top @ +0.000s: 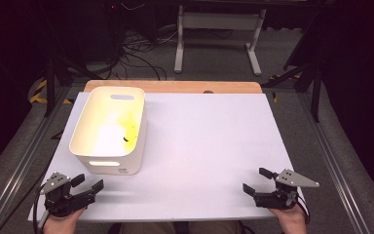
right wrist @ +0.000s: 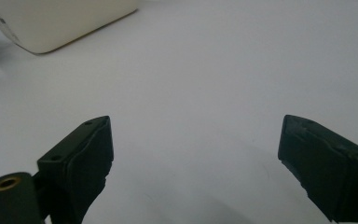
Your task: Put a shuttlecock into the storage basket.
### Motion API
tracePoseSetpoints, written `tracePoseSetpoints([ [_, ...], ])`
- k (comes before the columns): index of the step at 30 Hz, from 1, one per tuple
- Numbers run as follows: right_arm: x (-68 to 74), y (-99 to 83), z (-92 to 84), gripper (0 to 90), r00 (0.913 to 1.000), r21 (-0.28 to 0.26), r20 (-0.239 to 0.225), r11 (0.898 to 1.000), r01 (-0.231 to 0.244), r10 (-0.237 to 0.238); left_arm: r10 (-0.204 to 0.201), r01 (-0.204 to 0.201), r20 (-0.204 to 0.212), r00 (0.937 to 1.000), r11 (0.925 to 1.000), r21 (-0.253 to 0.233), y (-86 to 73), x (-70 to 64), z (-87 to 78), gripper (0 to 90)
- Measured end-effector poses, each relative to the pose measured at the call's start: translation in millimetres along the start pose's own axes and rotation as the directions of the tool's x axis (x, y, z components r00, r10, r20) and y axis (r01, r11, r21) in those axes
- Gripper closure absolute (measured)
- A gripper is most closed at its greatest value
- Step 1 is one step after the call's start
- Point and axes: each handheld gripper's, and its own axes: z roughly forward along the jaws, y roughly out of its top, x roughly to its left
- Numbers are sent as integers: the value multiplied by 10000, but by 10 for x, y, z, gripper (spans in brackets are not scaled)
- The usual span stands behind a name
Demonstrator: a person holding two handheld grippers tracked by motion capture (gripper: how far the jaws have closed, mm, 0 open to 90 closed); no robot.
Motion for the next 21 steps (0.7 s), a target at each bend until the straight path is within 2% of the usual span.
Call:
tracePoseSetpoints([
  [3,-16,-1,9,110,10000,17,-52,10000,-46,46,93,-93,3,10000,9999,78,3,7,15,215],
  [12,-64,5,5,110,9998,-75,97,9999,-148,149,-119,117,-102,9999,9999,-123,6,22,-5,213],
  [21,-80,-1,1,110,9995,-89,138,9996,-270,271,68,-69,-142,9999,9999,-78,15,11,-4,213],
])
